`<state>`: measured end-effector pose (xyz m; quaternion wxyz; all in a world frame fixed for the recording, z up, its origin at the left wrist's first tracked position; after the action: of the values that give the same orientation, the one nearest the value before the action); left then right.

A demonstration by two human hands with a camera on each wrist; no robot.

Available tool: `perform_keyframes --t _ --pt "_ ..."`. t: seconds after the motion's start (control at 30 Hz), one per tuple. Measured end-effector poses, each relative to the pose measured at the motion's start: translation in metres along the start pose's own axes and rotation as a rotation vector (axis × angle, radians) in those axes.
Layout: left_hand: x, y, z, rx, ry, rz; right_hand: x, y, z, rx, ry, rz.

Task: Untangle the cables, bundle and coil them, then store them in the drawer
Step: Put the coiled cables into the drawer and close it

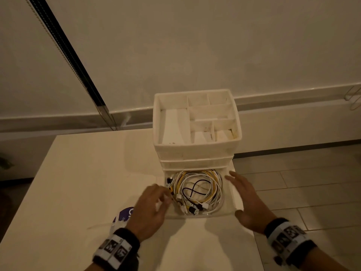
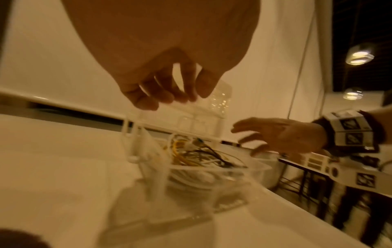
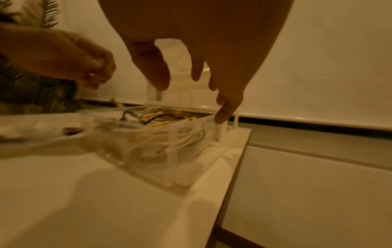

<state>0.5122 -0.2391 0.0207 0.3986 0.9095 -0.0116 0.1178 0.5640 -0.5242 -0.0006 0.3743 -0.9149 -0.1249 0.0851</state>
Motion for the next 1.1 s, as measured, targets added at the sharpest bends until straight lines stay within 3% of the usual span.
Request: perform_keyframes --t 0.07,0.13,0.27,0.4,0.6,0.77,0.9,0.97,1.03,1.1 --pt "0.015 -0.029 -0.015 -0.105 0.079 -0.255 0.02 0.01 -0.016 0.189 0.024 0.22" --pt "0.028 -0.056 -0.01 -0.145 -0.021 -0.516 0.039 0.021 -0.019 0.337 0.067 0.397" --pt "0.052 -0.067 0.02 -0.339 -0.21 -0.71 0.066 0.028 0.002 0.439 -0.029 0.476" --pt "0.061 -0.059 0.042 -0.315 -0.356 -0.685 0.073 0.025 0.011 0.403 -0.04 0.473" --pt "0.062 -0.071 0.044 -0.376 -0.164 -0.693 0.08 0.038 0.009 0.465 0.094 0.502" --pt "0.075 -0.066 0.041 -0.211 0.034 -0.619 0.088 0.039 0.009 0.453 0.16 0.478" --pt "0.073 -0.064 0.04 -0.217 -0.001 -0.595 0.088 0.037 0.008 0.416 0.227 0.46" --pt "0.066 -0.068 0.042 -0.362 -0.102 -0.675 0.086 0.032 0.004 0.491 0.148 0.447" --pt "0.059 -0.073 0.037 -0.423 -0.208 -0.72 0.078 0.035 -0.001 0.505 -0.034 0.431" --pt "0.055 -0.074 0.026 -0.261 -0.353 -0.573 0.067 0.042 -0.007 0.322 -0.223 0.377"
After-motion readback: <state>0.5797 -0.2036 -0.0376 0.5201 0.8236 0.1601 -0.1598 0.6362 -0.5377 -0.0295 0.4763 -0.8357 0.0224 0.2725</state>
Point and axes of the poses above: each hand's wrist, its own x-axis towards the middle knuckle, its own z-axis out of the palm, y = z × x, the point moved 6 cm from there along x, towards the middle knuckle, and after that the axes turned 10 degrees about y, right-handed, at the moved point
